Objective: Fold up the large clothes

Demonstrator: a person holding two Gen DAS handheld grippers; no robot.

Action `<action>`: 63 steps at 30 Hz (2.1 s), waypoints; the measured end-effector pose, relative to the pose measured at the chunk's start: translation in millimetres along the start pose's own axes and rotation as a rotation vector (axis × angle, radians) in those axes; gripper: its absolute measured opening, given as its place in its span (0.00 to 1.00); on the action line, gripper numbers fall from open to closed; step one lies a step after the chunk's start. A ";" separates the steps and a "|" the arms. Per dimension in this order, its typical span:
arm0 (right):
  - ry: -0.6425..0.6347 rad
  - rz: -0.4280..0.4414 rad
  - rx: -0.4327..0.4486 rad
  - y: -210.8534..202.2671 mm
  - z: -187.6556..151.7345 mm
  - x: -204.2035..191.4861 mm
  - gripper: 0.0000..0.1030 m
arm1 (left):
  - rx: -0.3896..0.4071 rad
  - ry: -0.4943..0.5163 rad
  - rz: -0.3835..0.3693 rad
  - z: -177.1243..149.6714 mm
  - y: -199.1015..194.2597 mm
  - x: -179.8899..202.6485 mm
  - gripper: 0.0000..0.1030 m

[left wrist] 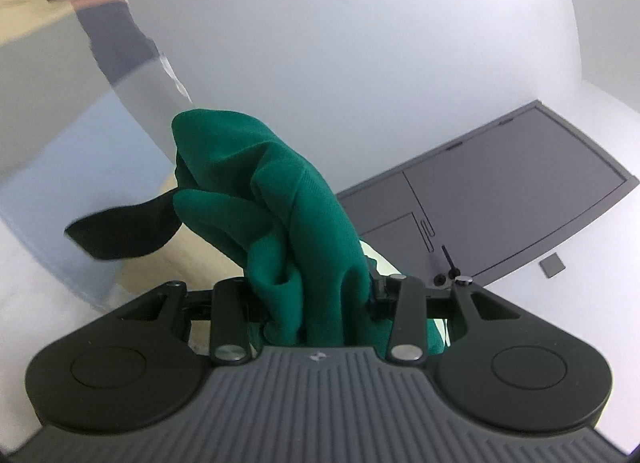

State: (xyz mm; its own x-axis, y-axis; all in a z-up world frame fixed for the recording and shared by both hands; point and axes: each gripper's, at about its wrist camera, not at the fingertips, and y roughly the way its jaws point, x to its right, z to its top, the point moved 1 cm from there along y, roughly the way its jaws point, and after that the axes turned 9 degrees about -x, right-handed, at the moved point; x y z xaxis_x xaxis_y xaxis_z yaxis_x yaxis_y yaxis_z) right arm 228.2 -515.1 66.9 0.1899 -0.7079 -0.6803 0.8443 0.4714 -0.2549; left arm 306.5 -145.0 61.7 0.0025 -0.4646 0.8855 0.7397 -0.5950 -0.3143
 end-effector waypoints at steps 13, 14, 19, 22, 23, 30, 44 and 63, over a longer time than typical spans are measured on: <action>0.101 -0.063 -0.004 30.4 -26.5 102.1 0.42 | -0.096 0.001 0.026 -25.7 104.6 -53.2 0.44; 0.104 -0.065 -0.008 32.7 -32.3 106.9 0.42 | -0.098 0.004 0.026 -25.5 106.6 -61.8 0.44; 0.140 -0.069 -0.020 35.0 -60.8 126.3 0.42 | -0.096 0.021 -0.019 -33.1 110.0 -90.0 0.46; 0.146 -0.103 -0.053 36.1 -77.7 139.6 0.42 | -0.102 0.041 -0.001 -41.7 111.2 -104.8 0.48; 0.152 -0.111 -0.062 37.1 -81.7 143.8 0.43 | -0.098 0.039 0.015 -43.1 113.9 -110.9 0.49; 0.182 -0.118 -0.074 48.4 -94.3 147.9 0.48 | -0.093 0.027 0.056 -51.5 118.1 -142.4 0.57; 0.360 -0.236 -0.069 -6.1 -109.0 122.2 0.62 | -0.120 0.279 0.317 -60.9 48.8 -89.3 0.86; -0.159 -0.285 0.059 -117.3 -89.9 -79.3 0.62 | -0.045 0.816 0.301 -138.5 -120.3 105.1 0.86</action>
State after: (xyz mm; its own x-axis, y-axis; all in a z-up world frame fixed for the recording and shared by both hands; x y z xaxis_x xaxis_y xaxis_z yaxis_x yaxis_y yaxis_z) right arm 69.0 -467.1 88.9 0.0136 -0.8824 -0.4703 0.9015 0.2143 -0.3761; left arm 124.7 -213.0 145.1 -0.3018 -0.9210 0.2462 0.7577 -0.3884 -0.5245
